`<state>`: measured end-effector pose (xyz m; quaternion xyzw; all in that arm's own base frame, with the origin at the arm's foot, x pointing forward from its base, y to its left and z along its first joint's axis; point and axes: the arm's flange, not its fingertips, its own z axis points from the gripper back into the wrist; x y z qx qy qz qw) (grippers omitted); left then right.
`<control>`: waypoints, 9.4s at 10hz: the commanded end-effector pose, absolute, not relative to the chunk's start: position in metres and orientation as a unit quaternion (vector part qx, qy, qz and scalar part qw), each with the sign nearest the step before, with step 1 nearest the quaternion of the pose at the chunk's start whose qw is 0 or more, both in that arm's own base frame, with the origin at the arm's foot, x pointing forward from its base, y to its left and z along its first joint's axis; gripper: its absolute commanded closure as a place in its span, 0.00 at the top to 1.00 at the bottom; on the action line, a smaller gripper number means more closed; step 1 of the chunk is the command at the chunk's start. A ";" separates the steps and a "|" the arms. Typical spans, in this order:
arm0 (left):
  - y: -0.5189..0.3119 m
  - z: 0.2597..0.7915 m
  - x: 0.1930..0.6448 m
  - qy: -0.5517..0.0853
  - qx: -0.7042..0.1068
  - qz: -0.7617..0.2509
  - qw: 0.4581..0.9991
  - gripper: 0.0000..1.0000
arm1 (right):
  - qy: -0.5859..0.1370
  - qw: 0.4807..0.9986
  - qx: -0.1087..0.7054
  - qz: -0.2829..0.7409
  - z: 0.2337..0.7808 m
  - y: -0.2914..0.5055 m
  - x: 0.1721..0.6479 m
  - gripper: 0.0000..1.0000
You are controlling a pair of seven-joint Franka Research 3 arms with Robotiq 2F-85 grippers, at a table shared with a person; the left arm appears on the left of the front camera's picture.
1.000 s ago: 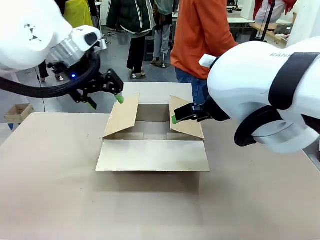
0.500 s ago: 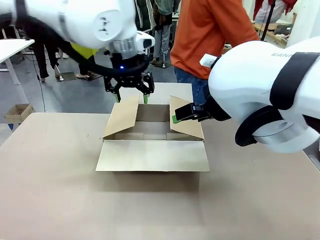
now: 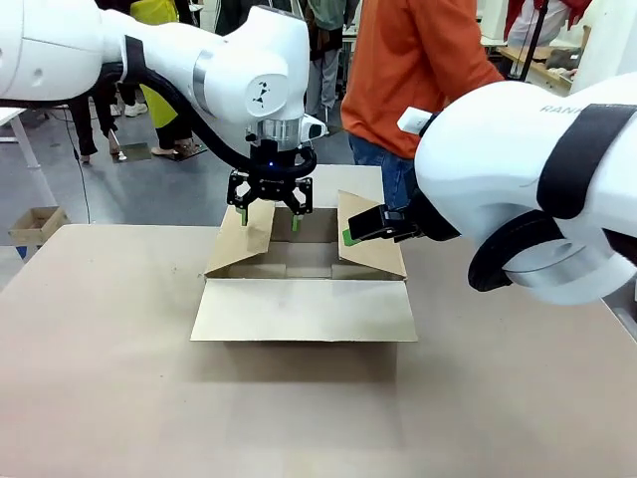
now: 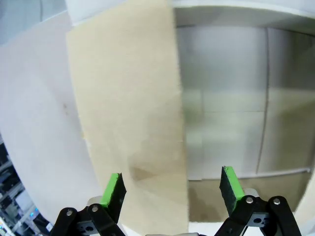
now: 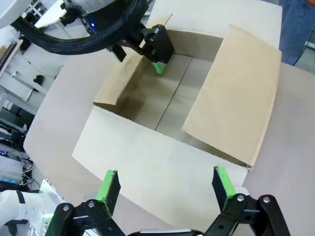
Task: Pack the gift set into the box.
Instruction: Place both hands on the side flaps of the Package Box and spread them outward, then lift both hands away from the flaps of the Package Box.
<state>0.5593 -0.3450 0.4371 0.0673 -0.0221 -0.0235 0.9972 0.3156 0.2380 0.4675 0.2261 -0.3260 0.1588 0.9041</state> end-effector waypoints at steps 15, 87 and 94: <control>-0.237 0.480 0.537 -0.086 0.109 0.056 0.989 1.00 | -0.320 0.907 0.226 0.156 0.474 0.236 0.317 1.00; -0.076 0.428 0.553 -0.031 -0.229 -0.002 0.973 1.00 | -0.048 0.993 -0.073 -0.082 0.456 0.187 0.554 1.00; -0.076 0.428 0.553 -0.031 -0.229 -0.002 0.973 1.00 | -0.048 0.993 -0.073 -0.082 0.456 0.187 0.554 1.00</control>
